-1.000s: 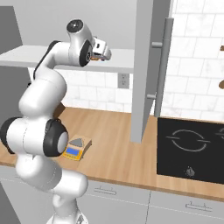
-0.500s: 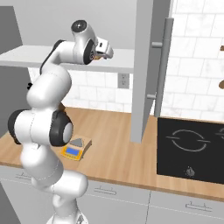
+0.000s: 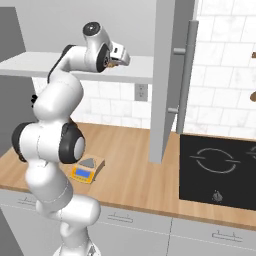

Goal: Pick the bar and place it on the digital scale for weighing, and close the cabinet.

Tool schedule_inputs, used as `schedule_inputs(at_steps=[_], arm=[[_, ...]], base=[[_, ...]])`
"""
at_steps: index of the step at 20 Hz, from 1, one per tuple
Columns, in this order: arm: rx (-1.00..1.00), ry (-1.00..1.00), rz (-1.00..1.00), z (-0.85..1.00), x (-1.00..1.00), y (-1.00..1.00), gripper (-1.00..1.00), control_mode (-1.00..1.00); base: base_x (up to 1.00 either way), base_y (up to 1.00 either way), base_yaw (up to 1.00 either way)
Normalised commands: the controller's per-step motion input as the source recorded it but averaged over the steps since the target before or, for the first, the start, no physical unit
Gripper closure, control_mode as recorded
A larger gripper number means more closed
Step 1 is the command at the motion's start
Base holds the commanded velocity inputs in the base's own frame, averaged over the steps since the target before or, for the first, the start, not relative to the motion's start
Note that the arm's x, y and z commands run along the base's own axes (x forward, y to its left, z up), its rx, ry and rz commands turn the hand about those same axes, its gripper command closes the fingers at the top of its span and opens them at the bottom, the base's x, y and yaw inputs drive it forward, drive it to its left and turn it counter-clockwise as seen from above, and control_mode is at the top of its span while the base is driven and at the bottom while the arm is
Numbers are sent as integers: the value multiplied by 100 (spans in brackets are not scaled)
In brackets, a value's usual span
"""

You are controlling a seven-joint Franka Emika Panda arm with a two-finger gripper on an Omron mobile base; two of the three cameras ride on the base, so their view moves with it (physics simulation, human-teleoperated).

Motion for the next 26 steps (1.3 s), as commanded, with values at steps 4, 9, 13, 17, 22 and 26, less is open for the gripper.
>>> schedule_inputs(at_steps=[4,9,13,17,22,26], arm=[[-1,-3,4,-7,-98,6,100,-100],[0,5,1,0,-100,23,100,-100],[0,10,6,0,-100,4,100,-100],[2,13,8,-5,-100,6,100,-100],[3,16,21,-62,-100,2,100,-100],[0,5,45,-100,-98,0,100,-100]], base=[[0,0,0],[0,0,0],[0,0,0],[0,0,0],[0,0,0],[0,0,0]])
